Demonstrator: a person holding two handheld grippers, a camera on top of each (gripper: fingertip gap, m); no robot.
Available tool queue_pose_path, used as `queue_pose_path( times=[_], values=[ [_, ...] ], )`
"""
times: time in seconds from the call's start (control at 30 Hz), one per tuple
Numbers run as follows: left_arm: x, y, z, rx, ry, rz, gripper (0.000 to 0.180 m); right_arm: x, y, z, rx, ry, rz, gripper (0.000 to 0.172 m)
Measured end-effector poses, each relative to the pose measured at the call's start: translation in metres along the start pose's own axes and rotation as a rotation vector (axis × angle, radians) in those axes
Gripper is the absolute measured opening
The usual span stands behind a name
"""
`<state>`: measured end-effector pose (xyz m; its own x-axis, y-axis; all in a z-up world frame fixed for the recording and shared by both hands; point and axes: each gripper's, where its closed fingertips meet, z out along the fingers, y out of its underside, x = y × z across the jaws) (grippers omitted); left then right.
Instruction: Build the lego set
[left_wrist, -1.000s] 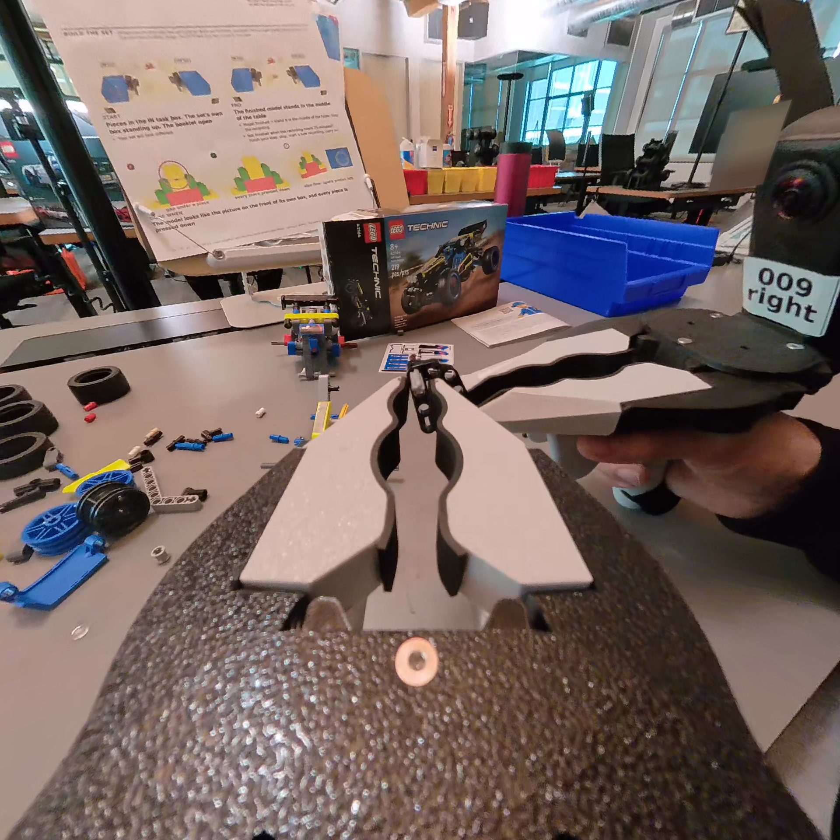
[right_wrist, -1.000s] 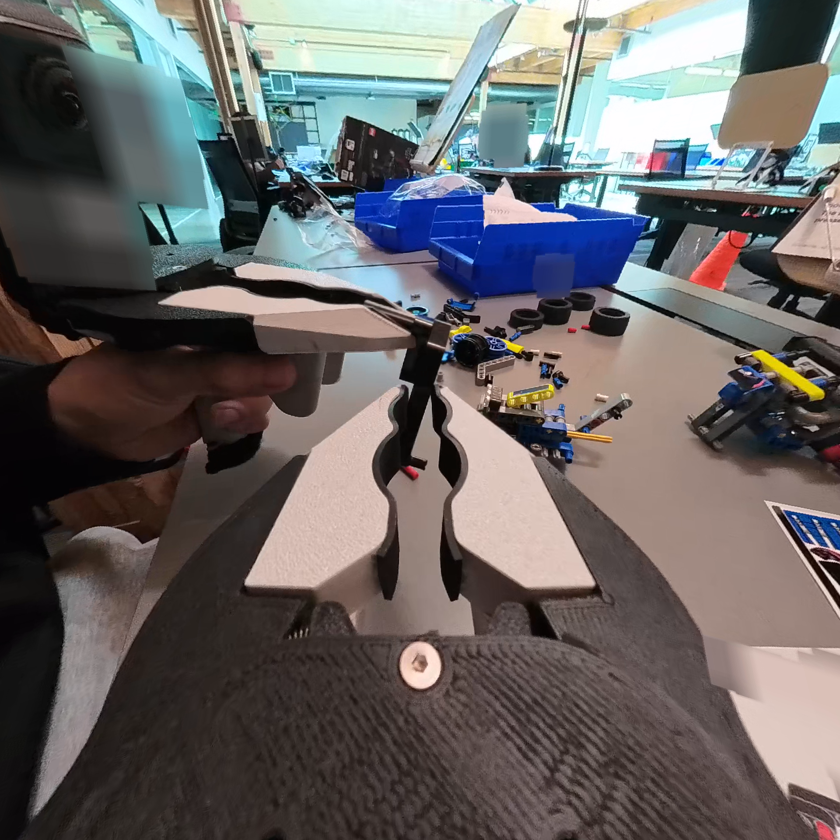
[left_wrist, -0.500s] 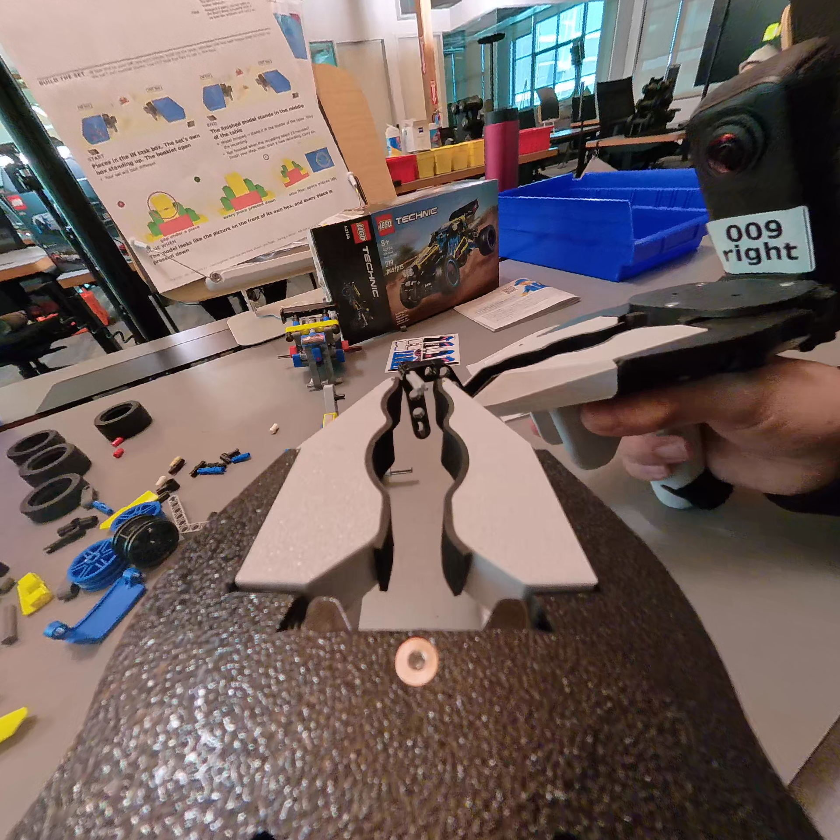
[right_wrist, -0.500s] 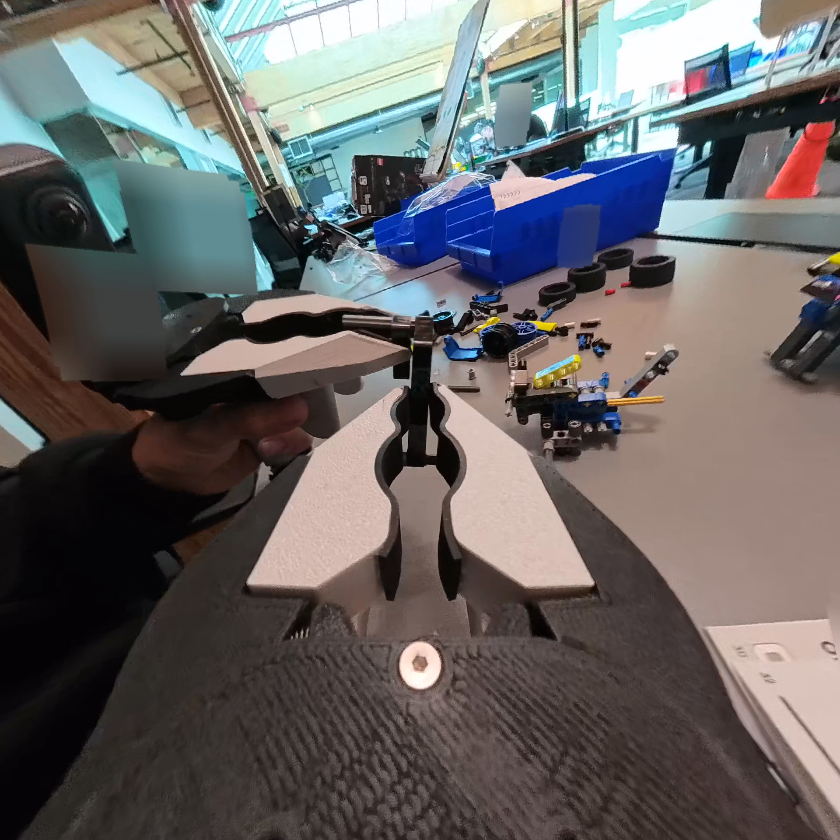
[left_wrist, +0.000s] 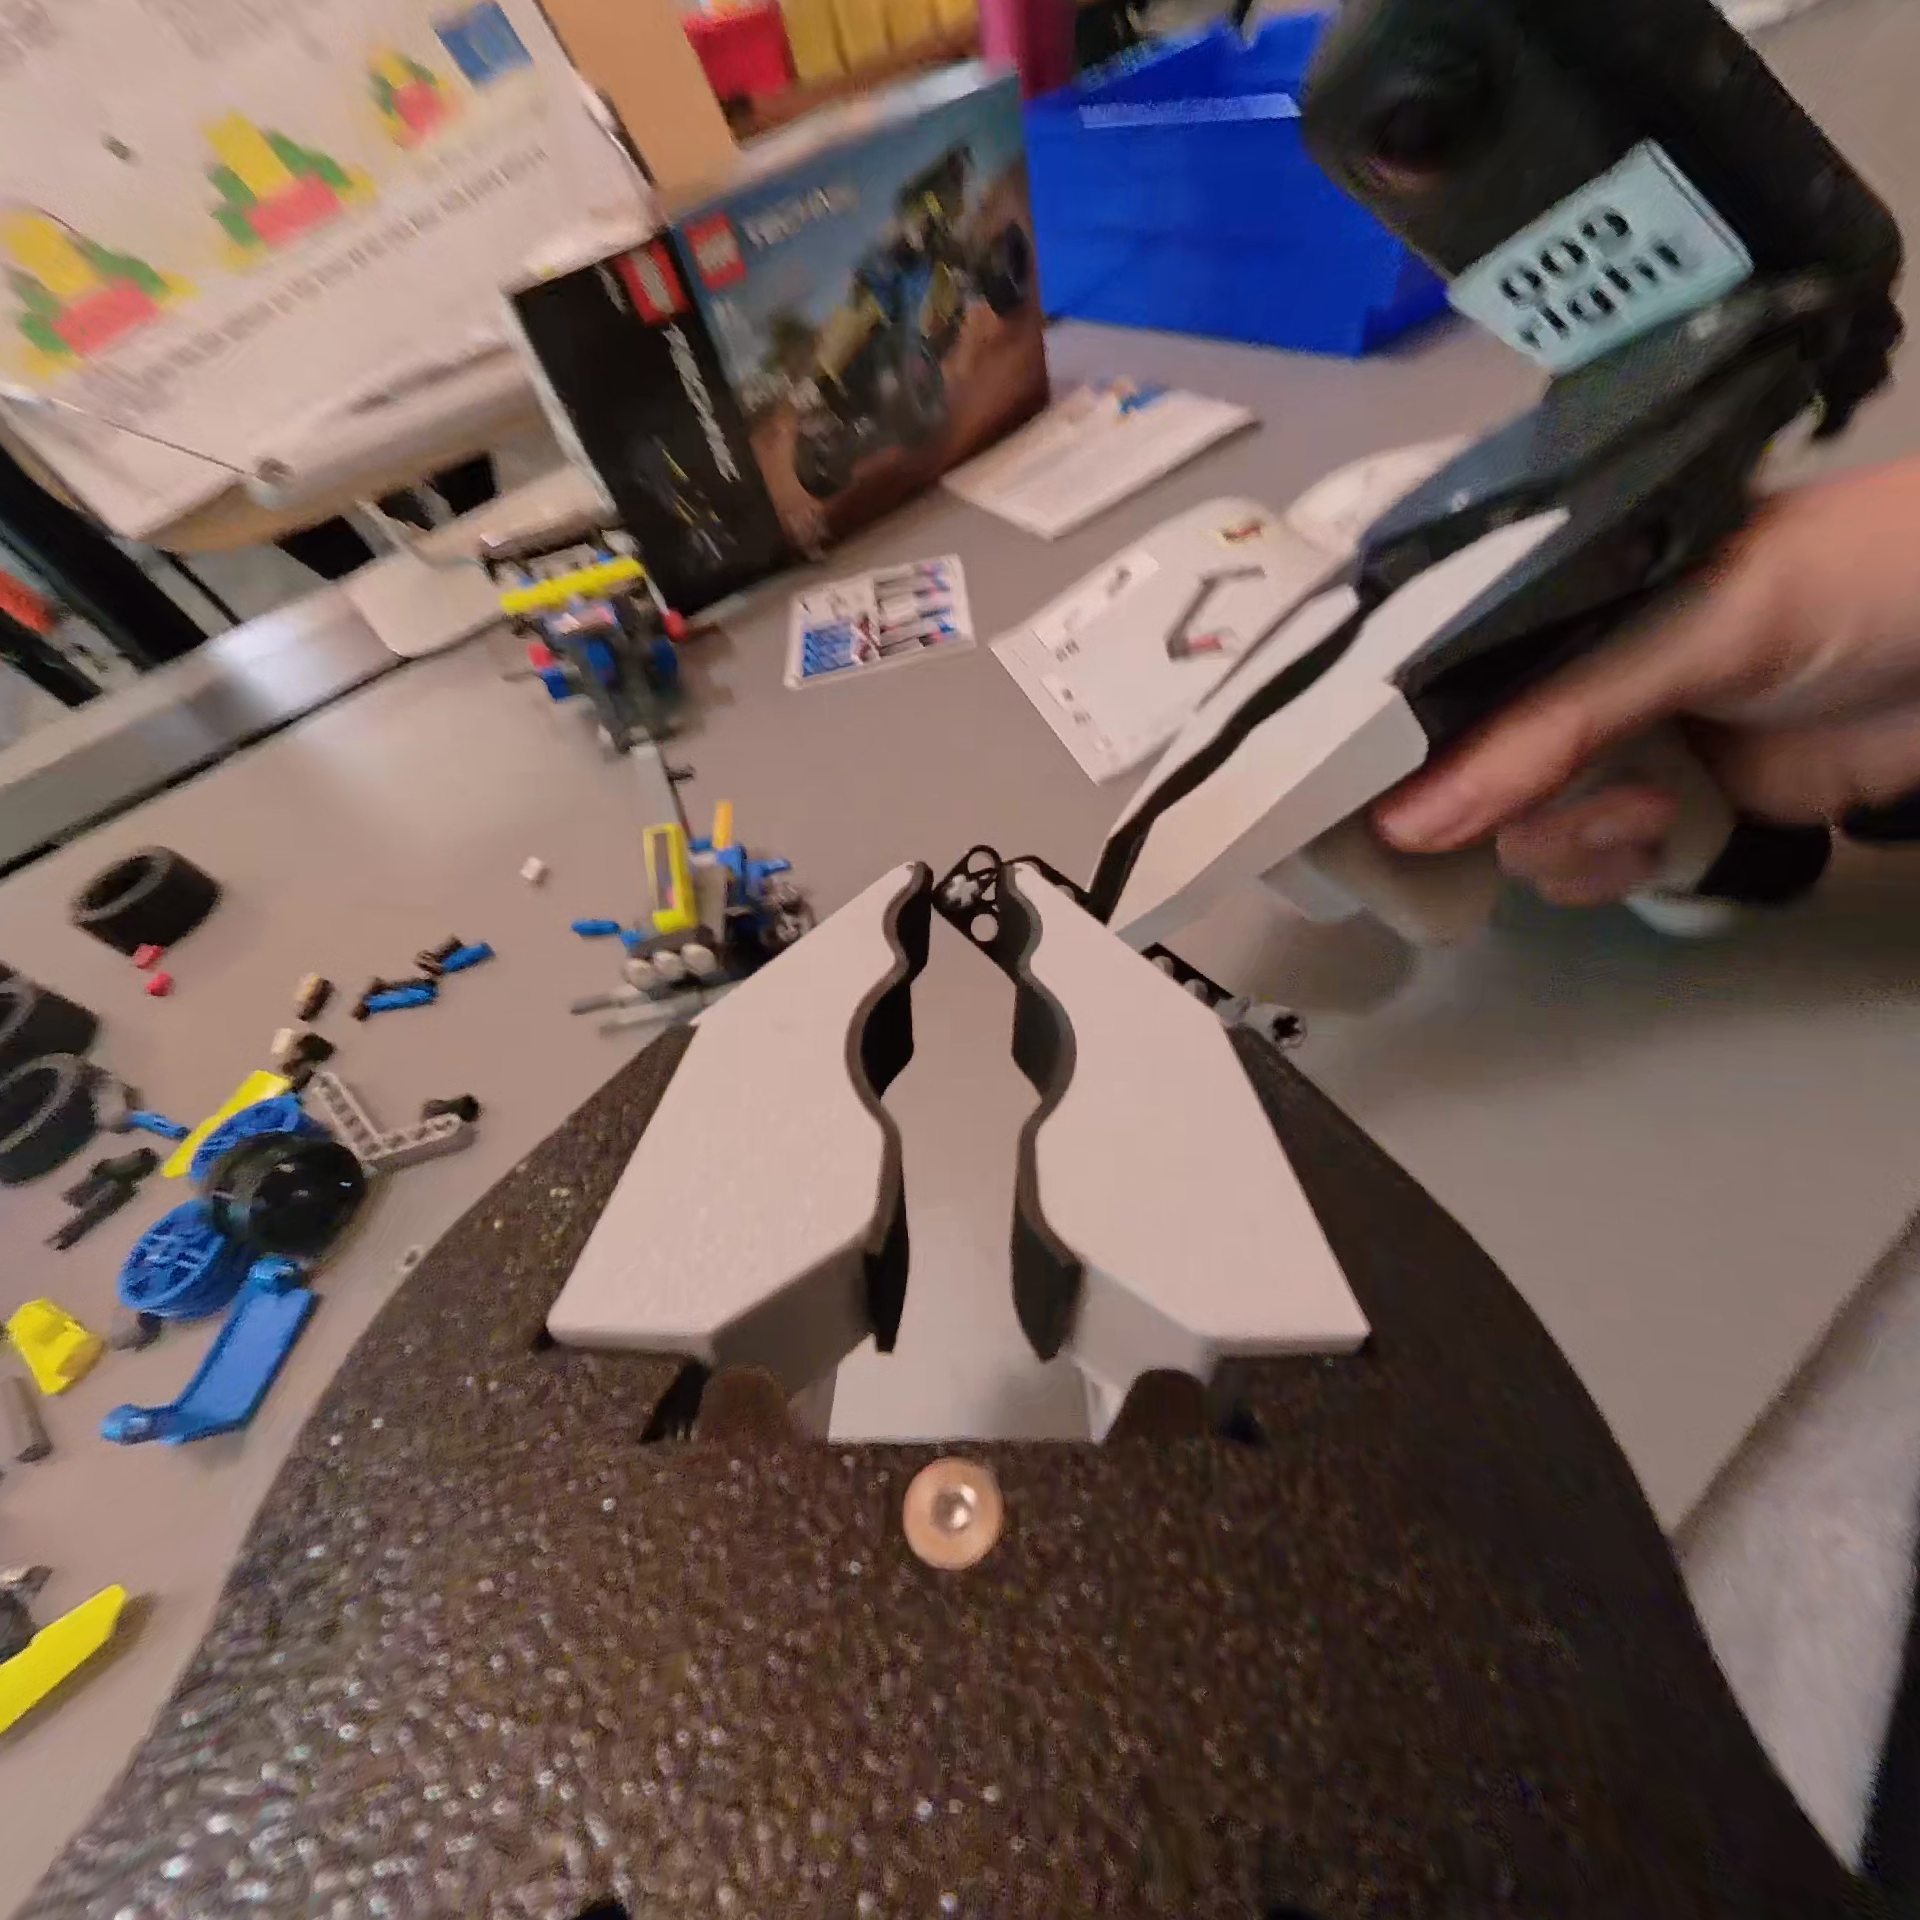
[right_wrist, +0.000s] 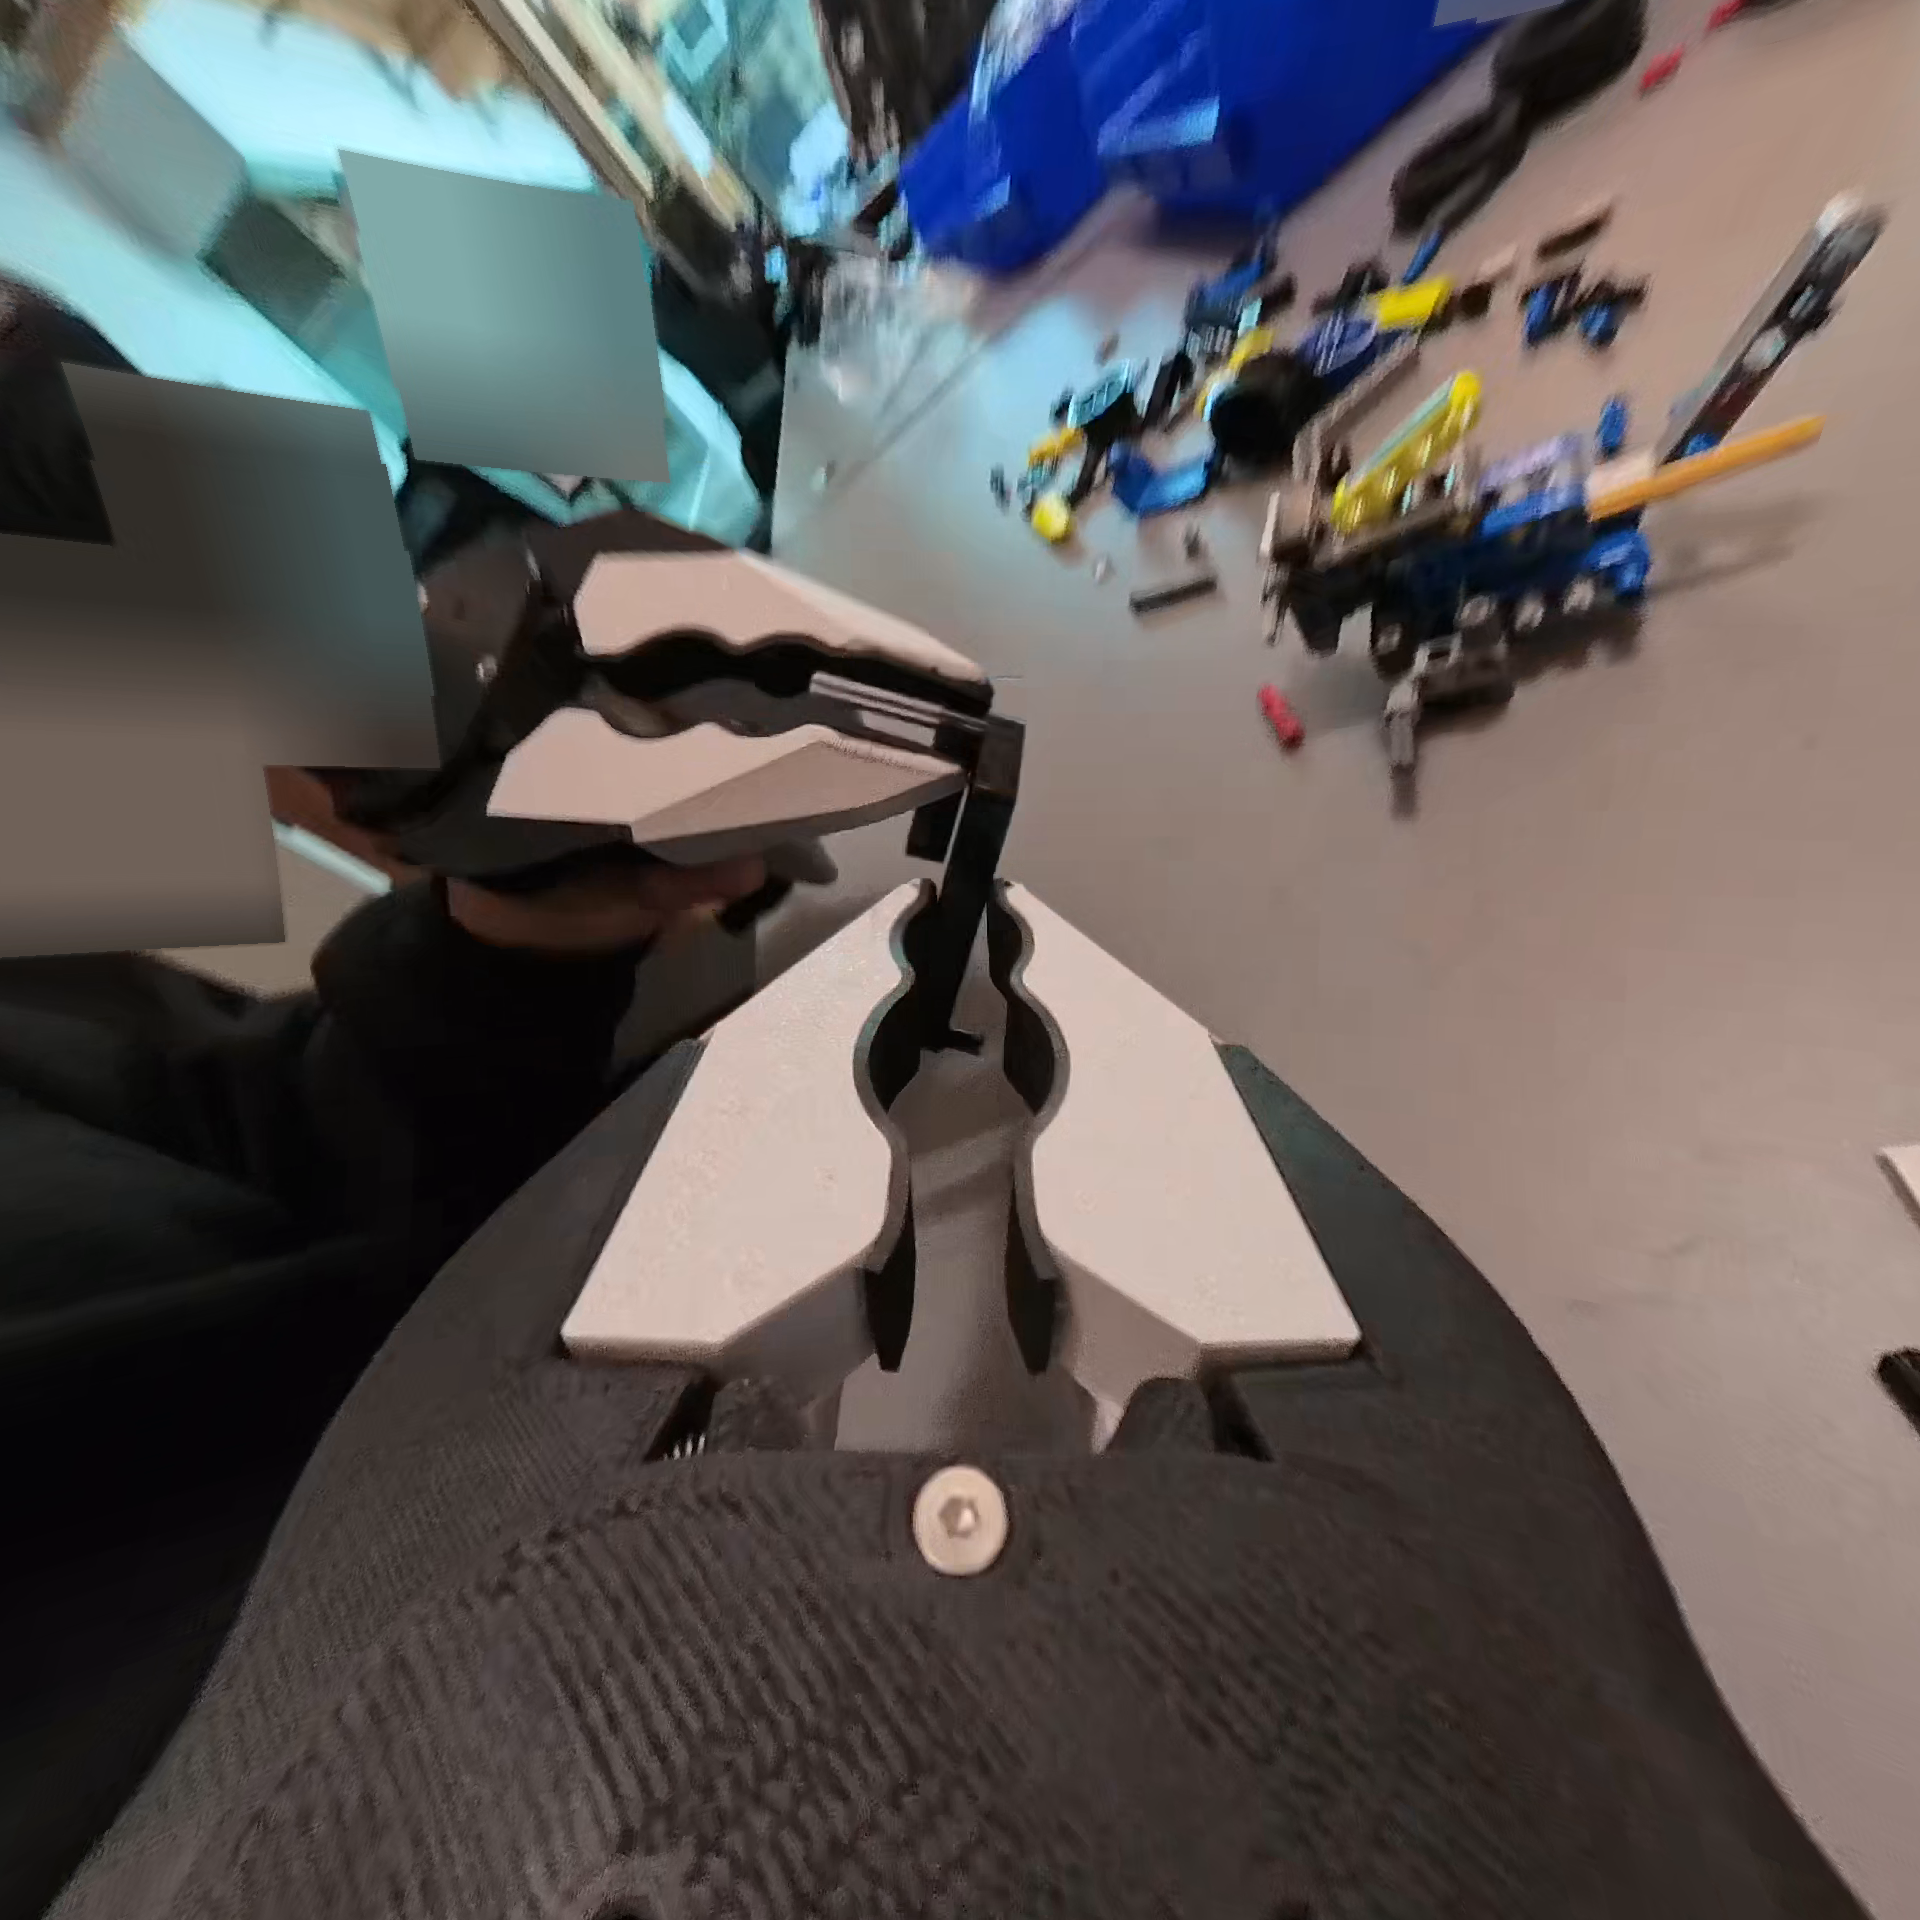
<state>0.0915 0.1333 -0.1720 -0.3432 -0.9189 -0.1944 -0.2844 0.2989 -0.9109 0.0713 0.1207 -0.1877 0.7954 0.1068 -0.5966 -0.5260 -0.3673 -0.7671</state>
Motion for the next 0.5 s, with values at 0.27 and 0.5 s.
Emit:
queue_pose_path(
  times=[0.27,0.5],
  values=[
    [0.032,0.046,0.021,-0.284,0.216,0.023,0.009,0.021,0.048,-0.013,-0.338,0.031,-0.052,0.011],
    [0.033,0.056,0.035,-0.354,0.272,0.017,0.008,0.041,0.040,-0.024,-0.389,0.112,-0.184,0.036]
  ],
)
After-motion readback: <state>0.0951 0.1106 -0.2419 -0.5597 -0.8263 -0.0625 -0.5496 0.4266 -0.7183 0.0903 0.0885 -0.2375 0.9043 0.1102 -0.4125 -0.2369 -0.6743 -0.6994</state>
